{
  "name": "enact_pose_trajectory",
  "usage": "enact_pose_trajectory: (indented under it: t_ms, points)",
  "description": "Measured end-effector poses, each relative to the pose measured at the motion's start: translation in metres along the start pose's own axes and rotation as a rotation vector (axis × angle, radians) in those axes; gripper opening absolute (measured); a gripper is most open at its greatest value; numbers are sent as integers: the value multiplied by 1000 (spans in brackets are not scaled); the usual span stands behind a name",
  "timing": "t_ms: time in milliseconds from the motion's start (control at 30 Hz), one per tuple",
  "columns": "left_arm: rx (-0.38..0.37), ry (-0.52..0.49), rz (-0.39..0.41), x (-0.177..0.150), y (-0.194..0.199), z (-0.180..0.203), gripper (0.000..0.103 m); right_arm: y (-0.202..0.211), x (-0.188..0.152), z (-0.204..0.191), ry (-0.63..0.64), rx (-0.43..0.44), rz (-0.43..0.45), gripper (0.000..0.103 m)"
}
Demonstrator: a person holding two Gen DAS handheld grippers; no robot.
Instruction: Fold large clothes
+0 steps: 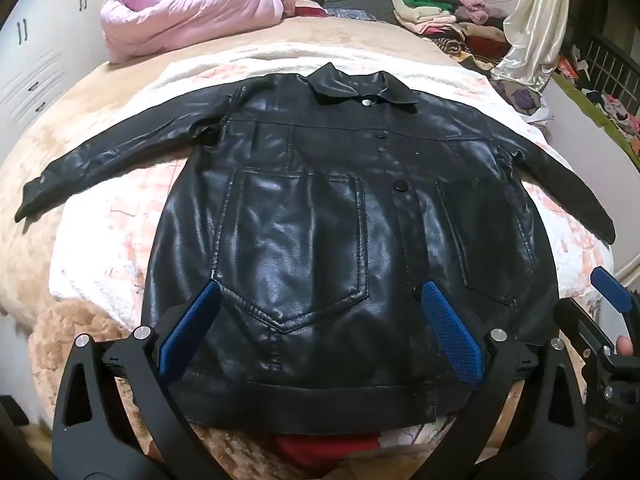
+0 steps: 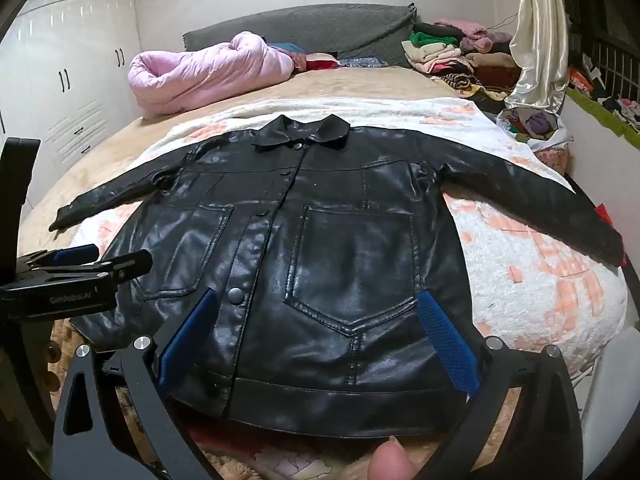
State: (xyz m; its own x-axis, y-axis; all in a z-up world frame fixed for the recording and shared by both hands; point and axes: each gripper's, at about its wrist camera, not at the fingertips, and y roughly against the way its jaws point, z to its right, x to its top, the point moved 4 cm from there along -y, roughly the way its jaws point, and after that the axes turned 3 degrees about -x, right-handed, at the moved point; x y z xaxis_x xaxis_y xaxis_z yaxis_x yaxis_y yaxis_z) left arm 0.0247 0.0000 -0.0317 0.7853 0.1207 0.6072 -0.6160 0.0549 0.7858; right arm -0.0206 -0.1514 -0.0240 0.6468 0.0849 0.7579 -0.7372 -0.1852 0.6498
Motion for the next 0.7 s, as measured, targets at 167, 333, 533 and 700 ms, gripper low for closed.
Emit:
enact_pose_trajectory:
  t_ms: [167, 333, 533, 700]
  points:
    - [0, -3, 6, 1, 0, 0, 94, 0, 0, 1, -2, -20, 11, 99]
    - [0, -7, 5, 2, 1, 5, 94, -2, 3, -3, 1, -13, 8, 99]
    - [-5, -9, 2, 0, 1, 8, 94, 4, 2, -3, -1, -10, 3, 99]
    - [-12, -7, 3, 2, -2, 8, 94, 1, 0, -1, 2, -1, 0, 99]
